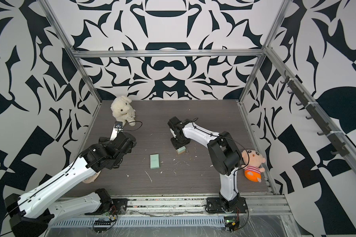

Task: Take the rings out of the lift-off lid box
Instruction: Close the lid on the jewelry box.

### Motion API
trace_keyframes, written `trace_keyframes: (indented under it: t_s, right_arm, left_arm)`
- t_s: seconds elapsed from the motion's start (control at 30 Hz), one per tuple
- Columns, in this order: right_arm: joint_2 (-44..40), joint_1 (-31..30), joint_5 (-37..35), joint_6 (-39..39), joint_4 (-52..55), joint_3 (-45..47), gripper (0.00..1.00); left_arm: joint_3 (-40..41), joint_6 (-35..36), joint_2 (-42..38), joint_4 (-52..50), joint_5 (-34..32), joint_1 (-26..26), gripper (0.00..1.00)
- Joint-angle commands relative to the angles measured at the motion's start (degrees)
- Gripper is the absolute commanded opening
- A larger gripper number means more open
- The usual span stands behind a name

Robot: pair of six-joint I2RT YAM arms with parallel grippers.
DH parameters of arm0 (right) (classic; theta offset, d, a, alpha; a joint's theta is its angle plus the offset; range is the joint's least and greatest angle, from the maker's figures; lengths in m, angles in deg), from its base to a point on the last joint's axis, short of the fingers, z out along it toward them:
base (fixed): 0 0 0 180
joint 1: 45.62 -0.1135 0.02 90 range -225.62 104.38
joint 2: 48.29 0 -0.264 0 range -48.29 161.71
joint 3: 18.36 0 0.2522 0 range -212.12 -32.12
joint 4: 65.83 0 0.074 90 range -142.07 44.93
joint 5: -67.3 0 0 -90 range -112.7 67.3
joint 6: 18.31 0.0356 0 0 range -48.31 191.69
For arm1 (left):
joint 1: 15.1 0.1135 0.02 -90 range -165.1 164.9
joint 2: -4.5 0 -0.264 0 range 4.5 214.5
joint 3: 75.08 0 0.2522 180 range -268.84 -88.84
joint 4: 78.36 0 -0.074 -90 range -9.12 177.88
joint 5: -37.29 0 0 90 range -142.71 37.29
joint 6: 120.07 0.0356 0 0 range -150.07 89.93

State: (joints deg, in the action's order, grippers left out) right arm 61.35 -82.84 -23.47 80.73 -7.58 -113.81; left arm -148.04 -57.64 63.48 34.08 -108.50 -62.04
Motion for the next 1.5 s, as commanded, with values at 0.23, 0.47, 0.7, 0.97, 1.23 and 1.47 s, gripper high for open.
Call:
trace_keyframes:
  t_s: [0.23,0.47,0.7,0.97,1.23,1.47]
  right_arm:
    - [-0.8,0.2,0.2,0.7,0.4,-0.5,0.46]
    - [-0.1,0.2,0.6,1.2,0.8,-0.6,0.46]
    - [0.7,0.2,0.8,1.5,0.8,-0.5,0.46]
    - [1.0,0.2,0.5,1.7,0.6,-0.7,0.46]
    - [1.5,0.2,0.2,2.2,-0.2,-0.5,0.46]
    - [2.2,0.2,-0.2,2.8,-1.0,0.7,0.46]
  left_arm:
    - [1.5,0.1,-0.9,0.4,-1.2,0.2,1.00]
    - [1.5,0.2,-1.0,0.5,-1.3,0.3,0.99]
    - [1.5,0.2,-1.1,0.4,-1.3,0.4,0.99]
    - [1.5,0.2,-1.0,0.5,-1.2,0.4,1.00]
    - [1.5,0.2,-1.0,0.4,-1.1,0.4,0.99]
    - [1.5,0.2,-1.1,0.5,-1.1,0.6,0.99]
